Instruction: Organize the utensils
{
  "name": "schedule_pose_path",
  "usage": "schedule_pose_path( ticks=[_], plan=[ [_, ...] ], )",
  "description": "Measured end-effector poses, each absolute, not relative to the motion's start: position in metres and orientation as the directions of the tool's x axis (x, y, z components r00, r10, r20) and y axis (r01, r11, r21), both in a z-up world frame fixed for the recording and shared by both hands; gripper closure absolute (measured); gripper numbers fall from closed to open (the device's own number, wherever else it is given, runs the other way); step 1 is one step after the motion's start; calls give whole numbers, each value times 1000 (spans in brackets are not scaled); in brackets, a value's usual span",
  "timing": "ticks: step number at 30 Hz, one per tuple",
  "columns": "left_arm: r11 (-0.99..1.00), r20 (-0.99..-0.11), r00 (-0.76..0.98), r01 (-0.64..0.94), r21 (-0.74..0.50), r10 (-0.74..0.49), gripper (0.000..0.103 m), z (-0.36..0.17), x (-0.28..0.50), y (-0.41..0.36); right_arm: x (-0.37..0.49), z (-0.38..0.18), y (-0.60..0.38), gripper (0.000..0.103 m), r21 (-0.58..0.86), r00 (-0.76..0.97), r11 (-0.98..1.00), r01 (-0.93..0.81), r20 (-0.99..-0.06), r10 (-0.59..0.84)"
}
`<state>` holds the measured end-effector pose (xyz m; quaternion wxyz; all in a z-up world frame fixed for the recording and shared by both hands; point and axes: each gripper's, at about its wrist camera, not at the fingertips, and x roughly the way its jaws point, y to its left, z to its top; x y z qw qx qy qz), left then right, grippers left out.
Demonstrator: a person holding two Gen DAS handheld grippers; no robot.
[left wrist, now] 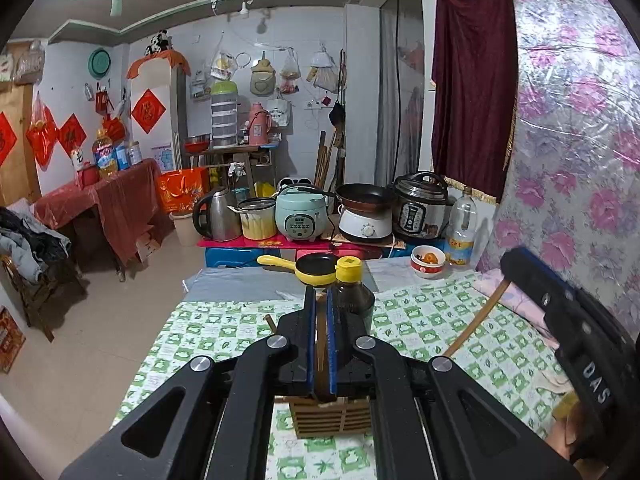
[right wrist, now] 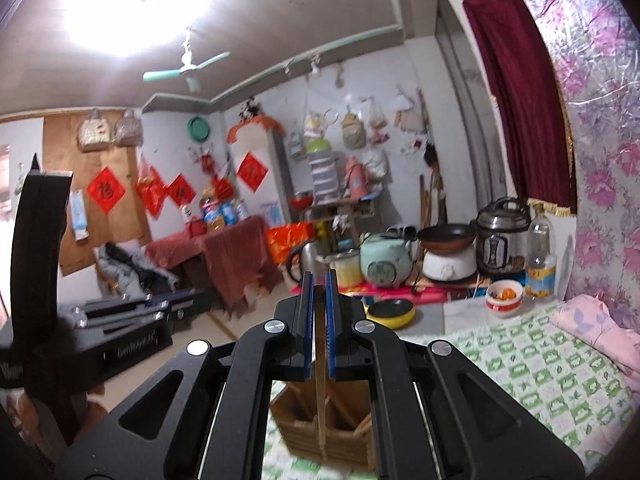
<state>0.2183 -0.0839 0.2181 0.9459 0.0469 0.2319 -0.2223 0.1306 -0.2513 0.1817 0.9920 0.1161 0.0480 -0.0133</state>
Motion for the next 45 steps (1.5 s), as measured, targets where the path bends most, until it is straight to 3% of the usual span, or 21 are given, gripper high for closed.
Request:
schedule_pose_path(
  ticks=[7,12,13,16,18,19,20,22,27,29,35,38,45],
  plan=[
    [902,-489,774,428,-65,-403,98,188,247,-83,164,161,-253,96,231,992,970,73,-116,-47],
    [893,-558,722,442,-83,-409,97,171,268,-89,210,130,-239,93,161,953,986,33,-302,18],
    [890,-580,702,445,-97,-414,92,165,275,-89,213,126,-239,92,166,946,985,46,-323,10],
    [901,-600,692,415,-126,-402,57,157,286,-83,210,127,-247,90,223,947,975,22,-317,51],
    [910,-596,703,393,-130,-388,55,156,288,-78,201,129,-251,84,218,956,975,41,-294,26],
    [911,-595,703,391,-134,-389,51,157,287,-76,197,131,-252,75,208,959,976,58,-282,3],
    [911,-593,703,388,-142,-392,43,158,287,-74,194,132,-253,65,202,962,977,72,-272,-15],
    [916,-583,714,371,-152,-386,27,161,288,-69,191,134,-257,54,204,965,975,90,-261,-34],
    [947,-547,778,305,-99,-308,17,171,281,-63,184,140,-260,48,225,967,970,90,-253,-31],
    [953,-533,794,288,-92,-291,10,175,276,-60,175,145,-258,38,237,971,968,83,-237,-25],
    [967,-495,835,251,-43,-239,6,183,251,-57,139,155,-246,15,215,979,973,87,-197,-44],
    [968,-482,848,250,-2,-220,6,180,236,-63,122,154,-240,8,185,978,978,100,-197,-62],
    [974,-462,869,224,43,-179,6,141,202,-64,96,140,-233,7,191,971,970,149,-216,-107]
  ],
)
